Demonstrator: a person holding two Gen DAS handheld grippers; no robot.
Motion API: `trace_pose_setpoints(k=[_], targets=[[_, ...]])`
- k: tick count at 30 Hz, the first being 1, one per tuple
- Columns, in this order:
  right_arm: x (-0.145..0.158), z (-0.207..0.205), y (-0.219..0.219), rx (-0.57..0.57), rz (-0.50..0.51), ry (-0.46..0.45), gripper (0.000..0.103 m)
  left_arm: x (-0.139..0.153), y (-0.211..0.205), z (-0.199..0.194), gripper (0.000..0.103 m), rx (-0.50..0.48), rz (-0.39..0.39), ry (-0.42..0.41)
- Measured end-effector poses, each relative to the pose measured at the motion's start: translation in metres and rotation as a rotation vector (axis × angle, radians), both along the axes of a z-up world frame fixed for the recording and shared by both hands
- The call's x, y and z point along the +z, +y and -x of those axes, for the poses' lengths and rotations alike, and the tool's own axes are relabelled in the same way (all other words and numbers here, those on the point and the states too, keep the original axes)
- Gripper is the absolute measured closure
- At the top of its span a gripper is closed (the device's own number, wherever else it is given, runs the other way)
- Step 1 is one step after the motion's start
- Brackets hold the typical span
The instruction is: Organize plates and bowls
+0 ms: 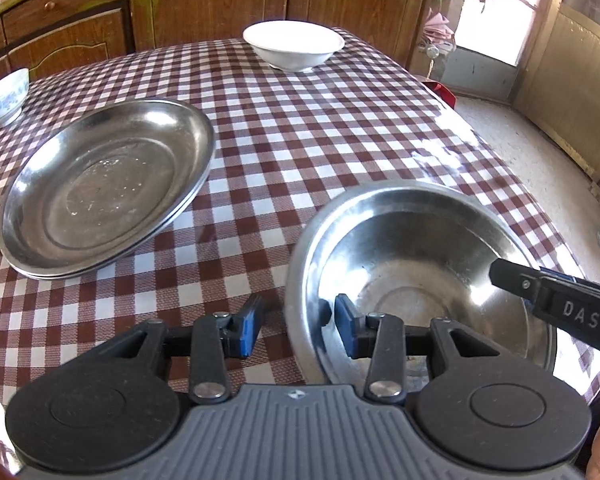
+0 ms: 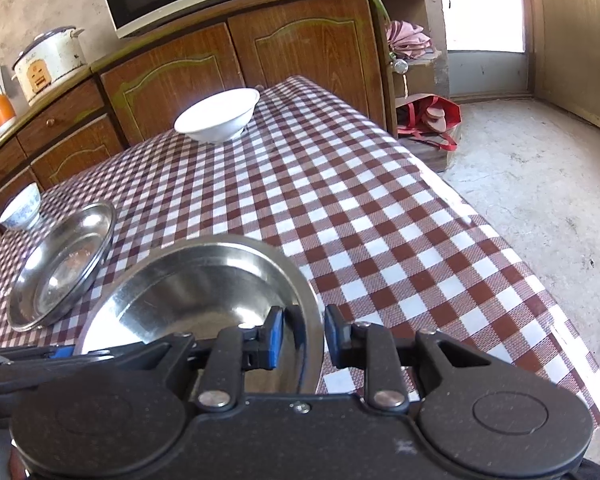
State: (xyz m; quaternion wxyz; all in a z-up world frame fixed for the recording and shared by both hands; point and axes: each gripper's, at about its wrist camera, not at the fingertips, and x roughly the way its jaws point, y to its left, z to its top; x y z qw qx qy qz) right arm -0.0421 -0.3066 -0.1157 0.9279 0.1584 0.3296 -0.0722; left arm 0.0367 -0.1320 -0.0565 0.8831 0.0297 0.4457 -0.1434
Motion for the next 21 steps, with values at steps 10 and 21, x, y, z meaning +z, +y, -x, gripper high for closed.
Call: trace_pose_setpoints(k=[10,21], targets=[[0.022,0.006,0.001,-0.013,0.040,-0.069,0.065,0.027,0.011,-0.001,0.037,0.058,-0.010,-0.072],[0.038,0.003,0.015,0.042,0.063,-0.111,0.059,0.057,0.018,-0.002,0.008,0.112,-0.032,-0.155]])
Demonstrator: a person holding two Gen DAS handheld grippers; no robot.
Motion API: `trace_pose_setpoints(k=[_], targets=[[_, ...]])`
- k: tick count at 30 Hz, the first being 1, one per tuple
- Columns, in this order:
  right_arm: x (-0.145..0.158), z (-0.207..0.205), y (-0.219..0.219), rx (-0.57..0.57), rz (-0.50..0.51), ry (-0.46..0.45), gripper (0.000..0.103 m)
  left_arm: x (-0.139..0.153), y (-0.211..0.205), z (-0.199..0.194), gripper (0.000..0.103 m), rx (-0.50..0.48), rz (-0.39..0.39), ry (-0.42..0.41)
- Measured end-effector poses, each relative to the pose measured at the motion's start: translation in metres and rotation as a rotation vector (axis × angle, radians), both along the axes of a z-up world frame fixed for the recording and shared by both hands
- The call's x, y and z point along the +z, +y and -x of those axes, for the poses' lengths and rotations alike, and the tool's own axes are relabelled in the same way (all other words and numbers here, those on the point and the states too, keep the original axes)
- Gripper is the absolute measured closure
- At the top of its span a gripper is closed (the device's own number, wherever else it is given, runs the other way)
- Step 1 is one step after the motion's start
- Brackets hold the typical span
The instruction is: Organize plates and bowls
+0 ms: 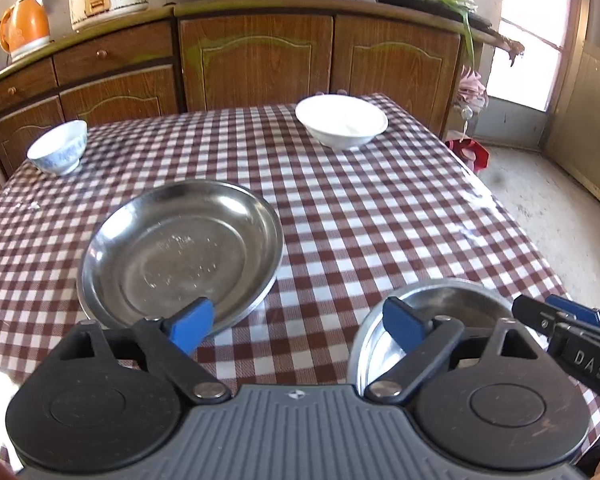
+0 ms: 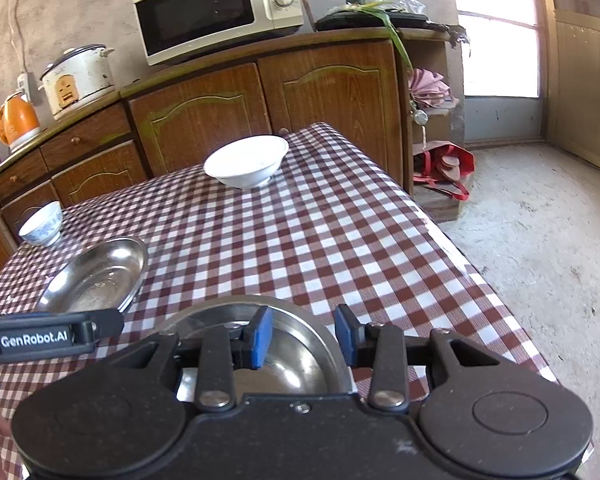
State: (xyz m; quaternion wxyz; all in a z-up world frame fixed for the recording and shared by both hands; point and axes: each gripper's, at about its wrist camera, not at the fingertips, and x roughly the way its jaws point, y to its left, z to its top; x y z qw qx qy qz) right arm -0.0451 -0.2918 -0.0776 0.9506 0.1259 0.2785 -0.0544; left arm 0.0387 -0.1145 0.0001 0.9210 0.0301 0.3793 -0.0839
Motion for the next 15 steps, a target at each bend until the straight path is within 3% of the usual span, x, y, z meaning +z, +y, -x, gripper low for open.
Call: trace_pose_setpoints(k=[15], targets=[[0.019,-0.010,0.010,0.043,0.024,-0.041,0.058,0.021,-0.004,-0.003,0.008,-0.003,-0.019,-0.049]])
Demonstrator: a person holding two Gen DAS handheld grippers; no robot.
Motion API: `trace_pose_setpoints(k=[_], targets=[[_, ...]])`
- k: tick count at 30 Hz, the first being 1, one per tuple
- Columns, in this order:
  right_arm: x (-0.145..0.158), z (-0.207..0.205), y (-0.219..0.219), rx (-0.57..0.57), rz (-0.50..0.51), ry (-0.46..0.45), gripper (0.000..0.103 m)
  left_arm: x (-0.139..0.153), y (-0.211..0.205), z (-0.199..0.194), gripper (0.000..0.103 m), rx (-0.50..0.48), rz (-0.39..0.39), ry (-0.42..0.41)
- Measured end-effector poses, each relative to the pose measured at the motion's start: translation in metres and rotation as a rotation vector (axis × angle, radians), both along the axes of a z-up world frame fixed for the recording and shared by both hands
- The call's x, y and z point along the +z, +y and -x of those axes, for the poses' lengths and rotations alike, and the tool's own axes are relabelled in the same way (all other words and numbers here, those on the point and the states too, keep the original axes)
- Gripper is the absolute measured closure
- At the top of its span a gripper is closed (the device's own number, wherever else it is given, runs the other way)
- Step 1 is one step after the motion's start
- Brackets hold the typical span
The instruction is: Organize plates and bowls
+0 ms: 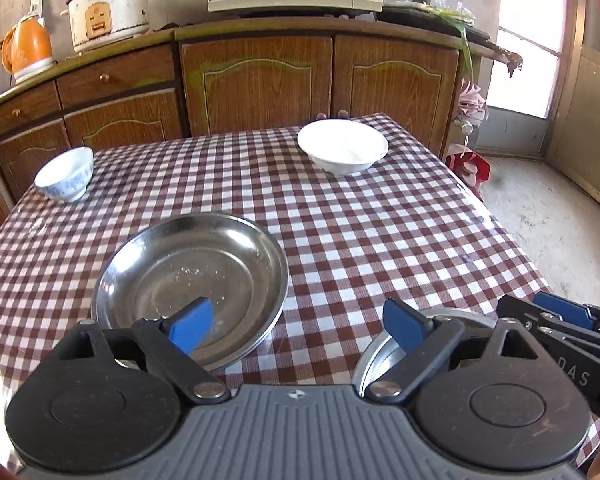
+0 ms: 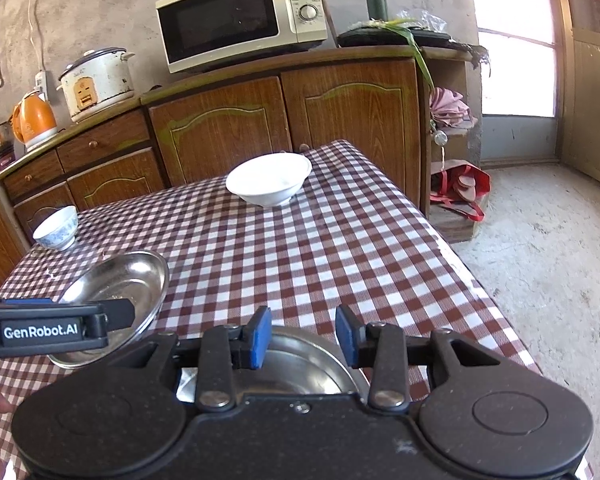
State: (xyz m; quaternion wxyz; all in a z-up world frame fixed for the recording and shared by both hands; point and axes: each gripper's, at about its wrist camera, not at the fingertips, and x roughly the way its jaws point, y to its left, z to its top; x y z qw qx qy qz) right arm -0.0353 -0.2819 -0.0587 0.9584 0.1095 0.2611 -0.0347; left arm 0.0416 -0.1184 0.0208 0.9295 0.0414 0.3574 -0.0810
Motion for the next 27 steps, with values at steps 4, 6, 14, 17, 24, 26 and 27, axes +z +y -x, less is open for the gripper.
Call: trace_pose_setpoints(k=[4,6,14,17,24,26,27], targets=[[0.005,-0.003,0.000,0.006,0.005,-0.012,0.058,0.004,-0.002,-0.003,0.008,-0.027,0.012,-0.002],[0.009,-0.004,0.000,0.010,0.009,-0.019,0.058,0.007,-0.003,-0.005,0.000,-0.027,0.020,0.005],[0.019,-0.011,-0.001,0.021,0.014,-0.042,0.053,0.018,-0.007,-0.010,0.000,-0.024,0.028,-0.028],[0.022,-0.013,-0.001,0.025,0.016,-0.047,0.053,0.018,-0.005,-0.012,0.000,-0.028,0.037,-0.032],[0.022,-0.015,-0.002,0.030,0.009,-0.048,0.050,0.018,-0.006,-0.019,0.000,-0.021,0.019,-0.022],[0.023,-0.017,-0.002,0.034,0.010,-0.049,0.047,0.019,-0.007,-0.021,0.000,-0.016,0.013,-0.022],[0.023,-0.018,-0.002,0.034,0.013,-0.050,0.047,0.020,-0.007,-0.022,0.000,-0.012,0.011,-0.022]])
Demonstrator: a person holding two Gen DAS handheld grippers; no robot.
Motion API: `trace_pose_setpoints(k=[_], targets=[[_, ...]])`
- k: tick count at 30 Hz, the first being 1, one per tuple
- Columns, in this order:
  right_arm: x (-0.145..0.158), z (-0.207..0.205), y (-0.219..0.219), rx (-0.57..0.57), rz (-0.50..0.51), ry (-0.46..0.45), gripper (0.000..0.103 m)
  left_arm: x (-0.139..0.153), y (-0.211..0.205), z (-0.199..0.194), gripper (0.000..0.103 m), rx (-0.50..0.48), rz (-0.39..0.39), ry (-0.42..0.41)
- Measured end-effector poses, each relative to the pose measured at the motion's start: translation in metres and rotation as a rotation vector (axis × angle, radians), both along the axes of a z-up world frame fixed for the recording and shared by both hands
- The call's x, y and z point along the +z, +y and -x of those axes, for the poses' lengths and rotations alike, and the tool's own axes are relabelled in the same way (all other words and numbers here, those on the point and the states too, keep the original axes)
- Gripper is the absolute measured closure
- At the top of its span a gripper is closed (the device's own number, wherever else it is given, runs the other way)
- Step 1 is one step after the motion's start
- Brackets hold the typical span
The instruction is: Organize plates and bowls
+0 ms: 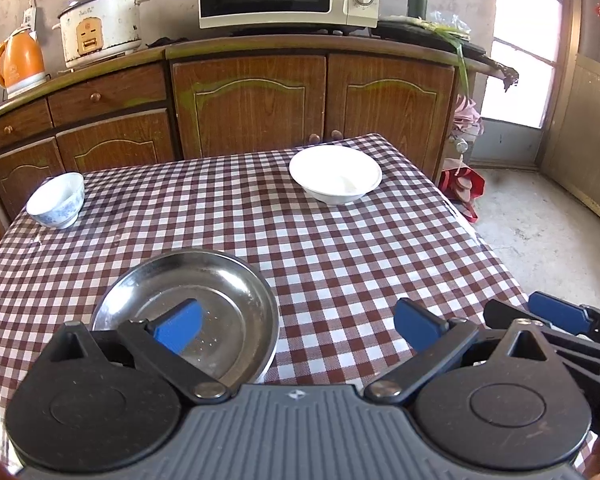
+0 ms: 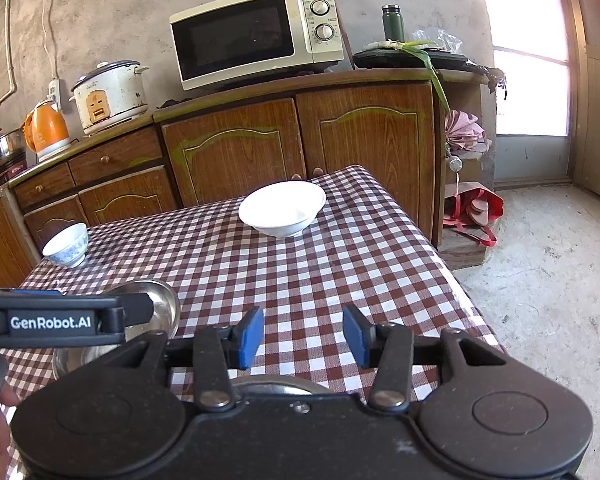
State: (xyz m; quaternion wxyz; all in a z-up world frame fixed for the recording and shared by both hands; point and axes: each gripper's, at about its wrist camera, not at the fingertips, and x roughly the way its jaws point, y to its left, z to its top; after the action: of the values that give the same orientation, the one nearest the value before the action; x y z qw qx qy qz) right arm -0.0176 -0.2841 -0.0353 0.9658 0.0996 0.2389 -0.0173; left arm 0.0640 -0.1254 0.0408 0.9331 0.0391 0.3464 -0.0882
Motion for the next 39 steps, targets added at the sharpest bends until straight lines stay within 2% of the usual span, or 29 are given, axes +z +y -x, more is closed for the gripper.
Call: trace_pose_setpoints(k=[10,39], targets=[[0.020,-0.014,-0.009,0.002,0.034,-0.035,0.036,0.006,-0.004,-0.009,0.000,0.011,-0.014,-0.007],[0.037,-0.044,-0.030,-0.002,0.045,-0.064,0.025,0.012,-0.015,-0.037,0.000,0.034,-0.027,-0.004]])
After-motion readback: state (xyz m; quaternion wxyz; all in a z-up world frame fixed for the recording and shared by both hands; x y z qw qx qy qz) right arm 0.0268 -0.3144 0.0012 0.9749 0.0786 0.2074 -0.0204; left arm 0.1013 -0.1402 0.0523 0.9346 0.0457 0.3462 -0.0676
